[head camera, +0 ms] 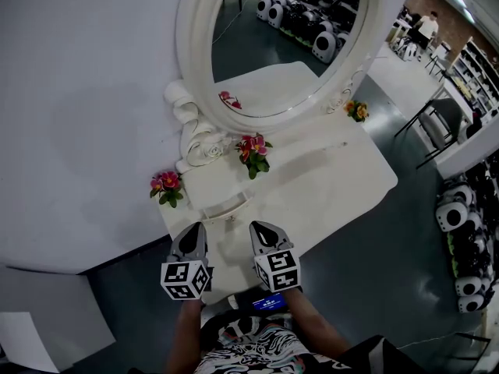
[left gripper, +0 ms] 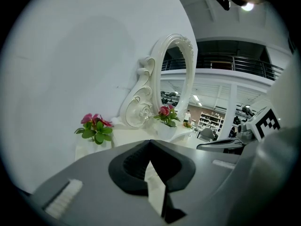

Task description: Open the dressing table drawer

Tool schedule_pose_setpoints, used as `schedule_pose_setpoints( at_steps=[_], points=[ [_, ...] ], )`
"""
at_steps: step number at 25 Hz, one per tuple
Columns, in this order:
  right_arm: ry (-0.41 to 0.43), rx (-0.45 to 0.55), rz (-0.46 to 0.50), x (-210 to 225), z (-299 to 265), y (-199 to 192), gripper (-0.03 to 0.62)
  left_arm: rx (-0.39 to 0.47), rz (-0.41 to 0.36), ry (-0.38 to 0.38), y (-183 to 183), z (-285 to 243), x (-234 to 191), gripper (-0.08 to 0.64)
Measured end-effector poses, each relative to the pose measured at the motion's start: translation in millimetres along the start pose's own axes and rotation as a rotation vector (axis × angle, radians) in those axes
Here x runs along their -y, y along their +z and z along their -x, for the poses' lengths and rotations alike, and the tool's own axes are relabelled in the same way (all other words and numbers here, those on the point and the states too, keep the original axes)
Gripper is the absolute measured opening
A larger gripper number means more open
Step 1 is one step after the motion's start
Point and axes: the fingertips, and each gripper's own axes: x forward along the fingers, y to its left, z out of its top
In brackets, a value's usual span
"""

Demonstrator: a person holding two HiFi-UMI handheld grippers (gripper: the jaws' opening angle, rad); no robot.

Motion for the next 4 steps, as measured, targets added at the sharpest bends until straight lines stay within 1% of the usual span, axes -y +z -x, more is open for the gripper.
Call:
schedule_pose_setpoints(
  at_steps=[4],
  points=[
    [0.005,-0.003,0.0,0.0,1.1,-1.3,0.002,-0.005,0.003,0.008,-1.9,1.1,-0.7,0.002]
  ],
)
